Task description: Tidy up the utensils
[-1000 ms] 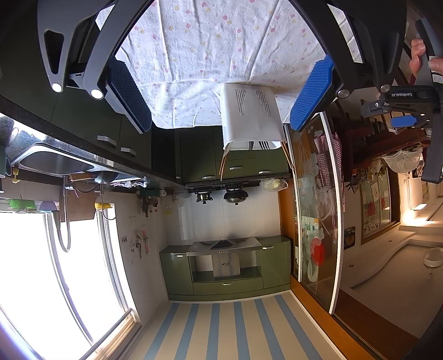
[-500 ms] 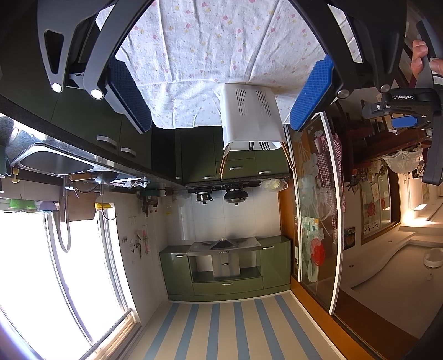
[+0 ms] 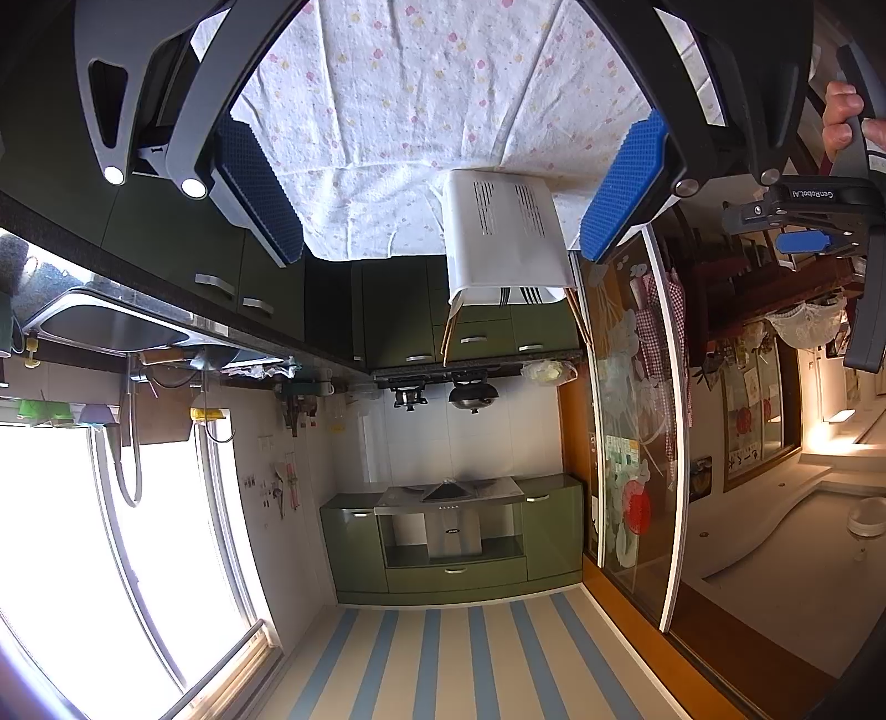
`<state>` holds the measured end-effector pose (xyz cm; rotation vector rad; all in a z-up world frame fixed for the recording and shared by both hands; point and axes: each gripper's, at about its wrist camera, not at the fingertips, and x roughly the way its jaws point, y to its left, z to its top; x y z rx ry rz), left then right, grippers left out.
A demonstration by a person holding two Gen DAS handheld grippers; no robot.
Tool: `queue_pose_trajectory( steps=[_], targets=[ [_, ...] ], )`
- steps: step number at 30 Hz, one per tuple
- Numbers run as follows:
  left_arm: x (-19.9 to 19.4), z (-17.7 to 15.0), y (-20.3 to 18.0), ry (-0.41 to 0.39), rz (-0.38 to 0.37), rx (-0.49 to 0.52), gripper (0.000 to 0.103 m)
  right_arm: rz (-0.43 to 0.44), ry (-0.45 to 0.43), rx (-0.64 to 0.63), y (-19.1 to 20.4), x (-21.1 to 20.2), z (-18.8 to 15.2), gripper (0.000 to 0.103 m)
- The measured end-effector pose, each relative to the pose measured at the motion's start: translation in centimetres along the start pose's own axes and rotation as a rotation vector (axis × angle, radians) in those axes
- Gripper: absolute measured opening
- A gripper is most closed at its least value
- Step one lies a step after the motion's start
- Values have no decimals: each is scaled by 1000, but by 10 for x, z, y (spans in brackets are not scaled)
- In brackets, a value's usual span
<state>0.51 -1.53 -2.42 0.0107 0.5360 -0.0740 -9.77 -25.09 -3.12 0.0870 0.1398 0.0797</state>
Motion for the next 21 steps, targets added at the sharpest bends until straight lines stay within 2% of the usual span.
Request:
queue_pose_trajectory(
  steps=[4,7,15,21],
  targets=[
    [-1,1,7,-31,-29,-36,97,-3,1,2,-1,2,-2,99],
    [2,2,10,-23,-31,-37,97,-4,1,3,-1,2,-3,99],
    [10,-1,8,-1,27,-17,97,-4,3,0,-1,3,-3,99],
    [19,-3,9,40,29,-15,97,-10,11,-3,-3,7,-5,99]
  ],
)
